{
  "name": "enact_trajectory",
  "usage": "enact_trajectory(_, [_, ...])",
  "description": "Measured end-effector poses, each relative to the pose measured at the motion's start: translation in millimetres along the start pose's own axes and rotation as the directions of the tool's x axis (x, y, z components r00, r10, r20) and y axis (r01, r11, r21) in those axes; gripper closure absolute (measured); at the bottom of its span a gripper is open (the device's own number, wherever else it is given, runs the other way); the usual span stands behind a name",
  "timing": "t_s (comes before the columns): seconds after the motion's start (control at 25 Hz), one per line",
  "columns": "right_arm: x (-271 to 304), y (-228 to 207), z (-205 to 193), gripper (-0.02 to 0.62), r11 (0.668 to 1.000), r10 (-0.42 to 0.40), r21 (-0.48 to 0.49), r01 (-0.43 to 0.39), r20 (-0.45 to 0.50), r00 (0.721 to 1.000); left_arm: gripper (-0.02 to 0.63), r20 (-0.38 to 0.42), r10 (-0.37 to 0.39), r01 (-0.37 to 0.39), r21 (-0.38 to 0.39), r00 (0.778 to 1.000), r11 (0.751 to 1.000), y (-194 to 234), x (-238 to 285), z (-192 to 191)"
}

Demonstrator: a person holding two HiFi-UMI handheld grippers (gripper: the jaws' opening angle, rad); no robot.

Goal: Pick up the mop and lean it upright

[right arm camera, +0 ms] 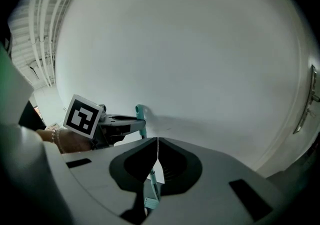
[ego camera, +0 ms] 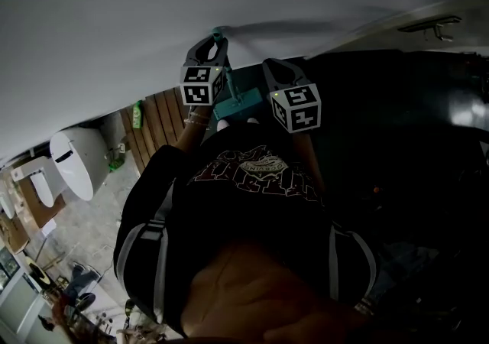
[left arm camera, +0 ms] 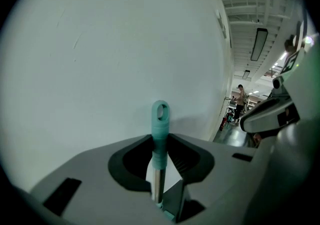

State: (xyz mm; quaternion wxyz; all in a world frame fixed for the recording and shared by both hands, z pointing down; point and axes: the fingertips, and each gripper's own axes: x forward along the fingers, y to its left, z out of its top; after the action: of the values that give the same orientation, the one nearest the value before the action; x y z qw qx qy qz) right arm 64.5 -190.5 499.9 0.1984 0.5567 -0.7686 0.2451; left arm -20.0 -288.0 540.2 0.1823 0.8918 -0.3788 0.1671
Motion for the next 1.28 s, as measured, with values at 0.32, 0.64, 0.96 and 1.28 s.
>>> enact_trajectory(0.32, [3.3, 2.5, 3.5, 0.575, 1.0, 0.0, 0.005, 0.0, 0.005, 1.0, 0.46, 0.0, -0.005, 0.005, 0.004, 1.0, 1.0, 0.3, -0.5, 0.3])
enact_trajectory(0.64, [-0.8, -2.8, 4.1, 0.575, 1.0, 0.008, -0.003, -0.008, 0.012, 1.0, 0.459, -0.029, 0.001, -0.001, 0.028, 1.0, 1.0, -7.5, -0.6, -2.2])
enact_trajectory(0.96, [-5.9, 0.1, 4.0, 0.575, 1.0, 0.021, -0.015, -0.02, 0.022, 1.0, 0.459, 0.01, 0.042, -0.043, 0.021, 0.999, 0.999, -7.4, -19.7, 4.1])
enact_trajectory(1.28, [-9.5, 6.7, 4.2, 0.575, 0.998, 0.053, -0.032, -0.052, 0.039, 0.998, 0.501, 0.051, 0.067, -0.067, 0.014, 0.996, 0.998, -15.5, -41.6, 11.1])
